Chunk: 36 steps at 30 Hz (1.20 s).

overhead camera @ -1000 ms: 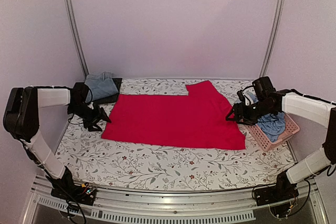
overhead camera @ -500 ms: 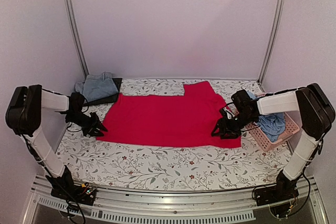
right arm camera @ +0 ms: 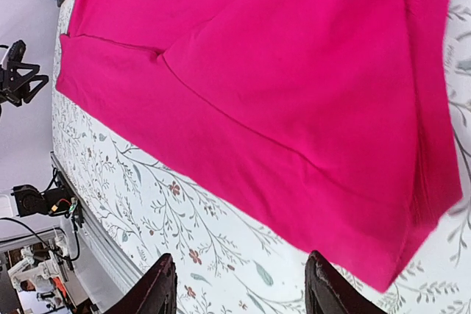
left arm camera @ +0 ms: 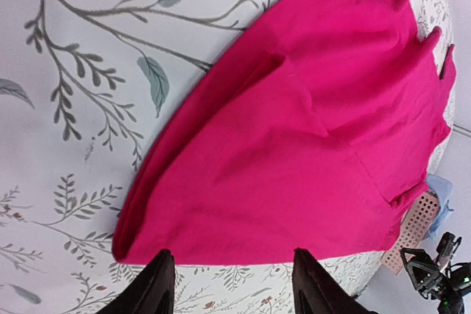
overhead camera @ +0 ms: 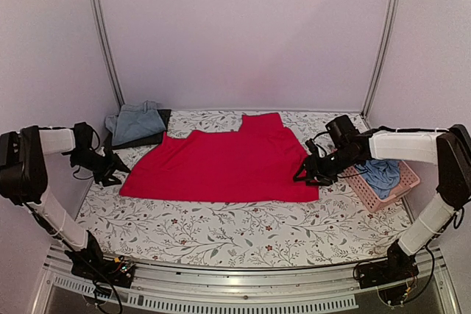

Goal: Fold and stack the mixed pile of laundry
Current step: Adjust the 1/3-folded T-shirt at the center of the board.

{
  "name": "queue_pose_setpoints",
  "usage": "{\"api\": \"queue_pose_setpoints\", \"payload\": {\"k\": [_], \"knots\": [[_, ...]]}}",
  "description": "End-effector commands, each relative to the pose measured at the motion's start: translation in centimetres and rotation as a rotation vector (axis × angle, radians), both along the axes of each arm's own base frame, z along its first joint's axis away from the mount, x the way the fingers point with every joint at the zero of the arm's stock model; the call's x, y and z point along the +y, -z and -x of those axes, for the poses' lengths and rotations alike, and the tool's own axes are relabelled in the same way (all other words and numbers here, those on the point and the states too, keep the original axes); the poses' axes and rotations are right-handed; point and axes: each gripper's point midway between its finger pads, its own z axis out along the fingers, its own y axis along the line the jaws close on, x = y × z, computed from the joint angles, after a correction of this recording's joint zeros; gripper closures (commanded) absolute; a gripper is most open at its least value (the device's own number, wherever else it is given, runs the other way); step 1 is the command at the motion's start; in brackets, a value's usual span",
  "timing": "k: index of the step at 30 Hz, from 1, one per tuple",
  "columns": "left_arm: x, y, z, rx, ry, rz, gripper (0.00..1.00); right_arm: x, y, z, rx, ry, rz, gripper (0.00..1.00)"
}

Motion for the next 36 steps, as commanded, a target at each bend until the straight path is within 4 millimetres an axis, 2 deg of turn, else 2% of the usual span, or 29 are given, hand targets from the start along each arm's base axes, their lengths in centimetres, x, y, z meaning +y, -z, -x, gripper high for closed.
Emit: {"api": "queue_pose_setpoints", "payload": {"k": [1, 3, 5, 9, 13, 16, 20, 21, 28, 35, 36], "knots": [[2.0, 0.7, 1.4, 0.056, 0.039, -0.124, 0.46, -3.0, 1.0, 2.1, 0.043, 0.082, 0.050, 0.42], [1.6, 1.8, 1.9, 0.087, 0.047, -0.100, 0.46, -3.1, 1.8, 2.1, 0.036, 0.080, 0.056, 0.41], [1.3, 2.5, 1.9, 0.086, 0.044, -0.079, 0.46, -2.8, 2.0, 1.2, 0.014, 0.084, 0.050, 0.41], [1.1, 2.9, 1.6, 0.076, 0.037, -0.058, 0.47, -1.9, 2.2, -1.3, -0.017, 0.081, 0.055, 0.40], [1.3, 2.6, 1.3, 0.066, 0.035, -0.068, 0.46, -2.5, 3.3, -2.5, -0.013, 0.089, 0.134, 0.40], [1.3, 2.5, 1.4, 0.065, 0.042, -0.072, 0.47, -3.1, 2.8, -2.6, -0.023, 0.091, 0.172, 0.38], [1.5, 2.2, 1.3, 0.059, 0.055, -0.092, 0.46, -4.7, 0.6, -2.6, -0.087, 0.117, 0.213, 0.33], [1.6, 2.2, 1.3, 0.058, 0.058, -0.094, 0.46, -4.8, 0.5, -2.5, -0.087, 0.113, 0.208, 0.33], [1.8, 2.4, 1.2, 0.067, 0.064, -0.105, 0.46, -2.9, 3.0, -2.0, 0.003, 0.051, 0.117, 0.44], [1.5, 2.1, 1.2, 0.062, 0.074, -0.095, 0.42, -3.4, 5.2, -1.4, 0.063, 0.052, 0.160, 0.43], [1.4, 1.9, 1.2, 0.055, 0.079, -0.087, 0.41, -3.3, 5.4, -1.2, 0.073, 0.044, 0.156, 0.47]]}}
